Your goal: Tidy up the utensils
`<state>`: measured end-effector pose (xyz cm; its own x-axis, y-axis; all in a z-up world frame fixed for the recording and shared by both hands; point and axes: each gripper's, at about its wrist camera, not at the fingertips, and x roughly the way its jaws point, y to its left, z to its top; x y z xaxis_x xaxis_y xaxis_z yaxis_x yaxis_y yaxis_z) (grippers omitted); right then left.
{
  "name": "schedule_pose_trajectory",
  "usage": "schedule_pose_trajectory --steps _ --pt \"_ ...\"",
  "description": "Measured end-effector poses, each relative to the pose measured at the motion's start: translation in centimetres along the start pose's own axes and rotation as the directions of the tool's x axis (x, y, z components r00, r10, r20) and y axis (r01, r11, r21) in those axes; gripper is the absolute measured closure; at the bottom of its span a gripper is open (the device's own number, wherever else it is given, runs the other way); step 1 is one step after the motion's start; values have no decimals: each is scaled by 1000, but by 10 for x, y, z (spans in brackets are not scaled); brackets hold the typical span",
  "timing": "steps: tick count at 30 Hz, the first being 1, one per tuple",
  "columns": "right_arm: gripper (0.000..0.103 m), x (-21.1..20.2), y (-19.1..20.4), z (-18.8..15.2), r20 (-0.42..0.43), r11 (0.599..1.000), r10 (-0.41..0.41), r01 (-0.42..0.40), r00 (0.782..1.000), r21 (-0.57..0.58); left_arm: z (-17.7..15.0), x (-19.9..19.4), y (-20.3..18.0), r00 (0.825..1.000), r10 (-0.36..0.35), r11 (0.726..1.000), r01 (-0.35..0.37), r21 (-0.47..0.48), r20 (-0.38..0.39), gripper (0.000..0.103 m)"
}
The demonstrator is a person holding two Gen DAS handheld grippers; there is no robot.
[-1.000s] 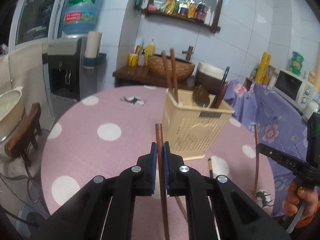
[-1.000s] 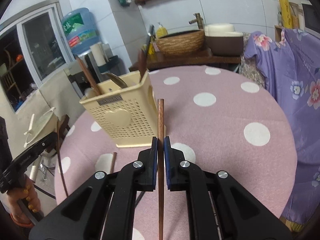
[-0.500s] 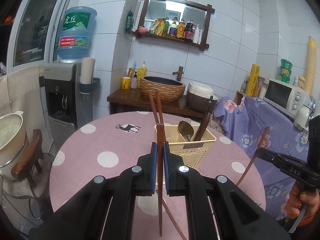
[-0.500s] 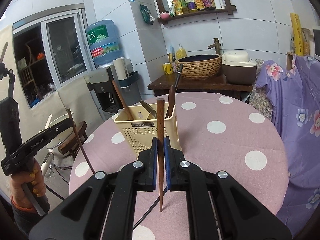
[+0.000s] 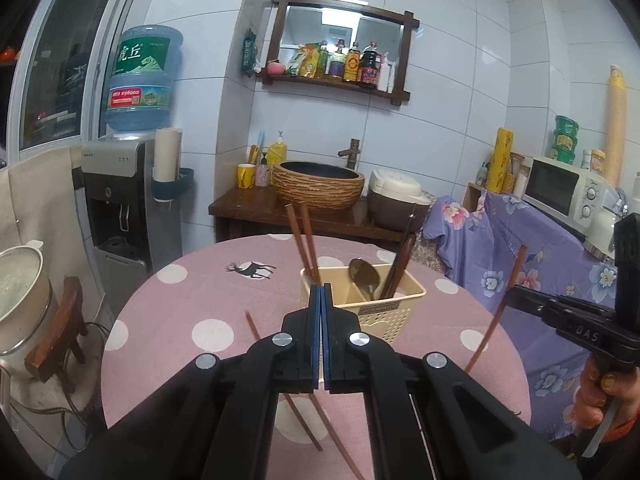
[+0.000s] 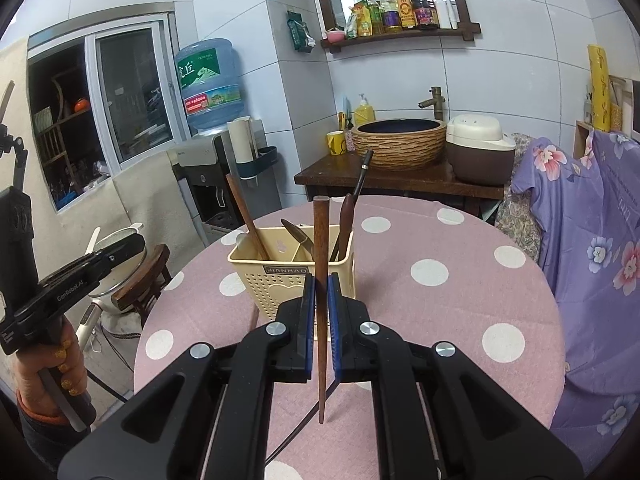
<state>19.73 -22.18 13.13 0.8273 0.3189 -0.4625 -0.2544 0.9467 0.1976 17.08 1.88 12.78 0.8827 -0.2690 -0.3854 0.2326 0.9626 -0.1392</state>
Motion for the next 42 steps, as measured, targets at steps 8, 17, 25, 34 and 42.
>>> schedule_pose_trajectory --steps 8,17,25,34,42 --pt "96 -13 -5 -2 22 1000 -2 1 1000 30 -22 45 28 981 126 992 -129 -11 -148 94" --pt "96 -19 -2 -11 23 999 -15 14 1000 34 -84 118 18 905 109 994 -106 31 -411 62" --pt "96 -20 -3 -19 11 998 -8 7 1000 63 -115 142 16 860 142 990 -133 53 -490 76" --pt "96 -34 2 -23 62 998 -25 21 998 63 -131 114 16 872 104 994 -110 15 -478 94" --pt "96 -35 3 -32 59 998 -15 11 998 68 -170 28 5 884 15 997 -50 -62 -468 96"
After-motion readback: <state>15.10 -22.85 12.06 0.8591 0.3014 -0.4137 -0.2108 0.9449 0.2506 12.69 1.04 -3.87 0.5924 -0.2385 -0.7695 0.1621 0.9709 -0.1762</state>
